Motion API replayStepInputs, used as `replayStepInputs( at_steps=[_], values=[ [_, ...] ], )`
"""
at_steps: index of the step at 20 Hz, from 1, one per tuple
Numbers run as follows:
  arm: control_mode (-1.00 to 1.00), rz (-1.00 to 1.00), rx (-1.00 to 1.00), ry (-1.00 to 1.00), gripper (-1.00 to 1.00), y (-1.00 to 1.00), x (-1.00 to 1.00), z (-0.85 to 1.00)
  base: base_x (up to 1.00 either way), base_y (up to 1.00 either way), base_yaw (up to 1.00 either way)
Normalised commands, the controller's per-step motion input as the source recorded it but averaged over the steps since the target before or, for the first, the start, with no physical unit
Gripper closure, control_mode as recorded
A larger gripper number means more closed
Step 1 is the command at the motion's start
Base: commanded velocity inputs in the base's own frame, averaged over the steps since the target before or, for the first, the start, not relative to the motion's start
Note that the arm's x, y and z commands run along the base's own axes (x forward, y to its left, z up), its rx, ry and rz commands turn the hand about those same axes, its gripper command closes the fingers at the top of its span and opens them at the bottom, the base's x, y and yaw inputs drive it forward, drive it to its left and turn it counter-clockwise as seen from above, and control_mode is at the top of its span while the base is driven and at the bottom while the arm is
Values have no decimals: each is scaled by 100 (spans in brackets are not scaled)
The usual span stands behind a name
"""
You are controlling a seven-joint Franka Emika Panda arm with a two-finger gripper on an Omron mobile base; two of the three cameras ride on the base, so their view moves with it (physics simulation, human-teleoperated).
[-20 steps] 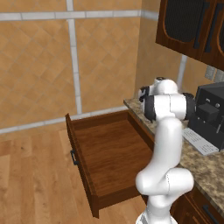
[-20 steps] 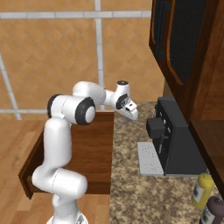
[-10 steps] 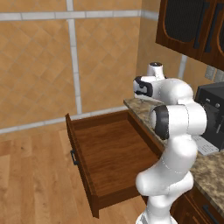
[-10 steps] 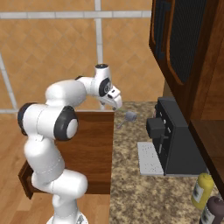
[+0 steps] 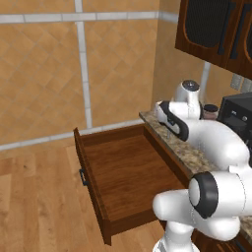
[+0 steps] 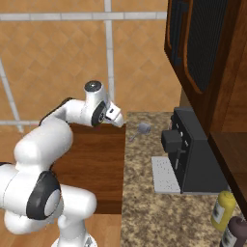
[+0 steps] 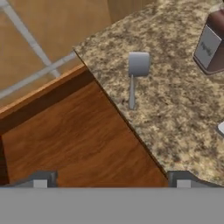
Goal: Pick the measuring cup from the drawer and place it on the counter.
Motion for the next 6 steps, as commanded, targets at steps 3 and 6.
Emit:
replayStepInputs(
  at_steps=[3, 6],
  values=[
    [-100, 16, 0, -15, -100, 35, -92, 6, 0, 0, 0],
    [-100, 13, 0, -18, -100, 38, -84, 5, 0, 0, 0]
  ],
)
